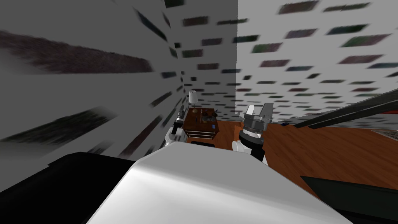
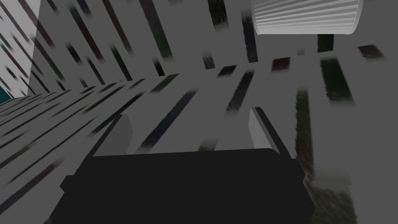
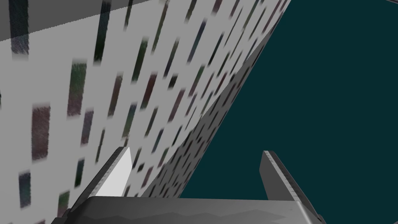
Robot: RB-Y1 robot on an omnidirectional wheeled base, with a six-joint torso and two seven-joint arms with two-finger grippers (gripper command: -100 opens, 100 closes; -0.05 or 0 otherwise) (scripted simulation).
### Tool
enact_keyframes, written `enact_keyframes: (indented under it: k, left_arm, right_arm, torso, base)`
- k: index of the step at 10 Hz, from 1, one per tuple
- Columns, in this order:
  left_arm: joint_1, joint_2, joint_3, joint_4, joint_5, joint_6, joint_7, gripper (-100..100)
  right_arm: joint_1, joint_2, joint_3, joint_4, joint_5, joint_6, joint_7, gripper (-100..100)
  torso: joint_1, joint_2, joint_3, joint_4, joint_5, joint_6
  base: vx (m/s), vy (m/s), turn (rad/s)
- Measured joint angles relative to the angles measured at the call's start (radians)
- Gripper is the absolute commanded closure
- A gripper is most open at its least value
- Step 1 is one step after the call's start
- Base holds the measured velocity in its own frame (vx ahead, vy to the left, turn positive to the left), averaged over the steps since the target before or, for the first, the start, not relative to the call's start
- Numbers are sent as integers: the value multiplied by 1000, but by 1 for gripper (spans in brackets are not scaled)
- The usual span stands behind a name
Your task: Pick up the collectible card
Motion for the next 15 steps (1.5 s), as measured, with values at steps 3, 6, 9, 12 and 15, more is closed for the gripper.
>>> enact_keyframes:
  k: [3,6,9,12,15]
  left_arm:
    - [-34,4,0,84,-8,12,7,-100]
    - [-94,-1,0,181,-22,35,9,-100]
    - [-157,7,2,294,-34,70,20,-100]
    - [-208,15,1,383,-45,104,36,-100]
    - [-241,16,-2,458,-54,132,44,-100]
  right_arm:
    - [0,0,0,0,0,0,0,0]
    - [0,0,0,0,0,0,0,0]
    - [0,0,0,0,0,0,0,0]
    - [0,0,0,0,0,0,0,0]
    - [0,0,0,0,0,0,0,0]
  torso:
    - [0,0,0,0,0,0]
    - [0,0,0,0,0,0]
    - [0,0,0,0,0,0]
    - [0,0,0,0,0,0]
    - [0,0,0,0,0,0]
  base:
    - [3,-20,0]
    - [-2,-23,-1]
    - [5,-28,0]
    - [3,-21,0]
    - [0,-15,0]
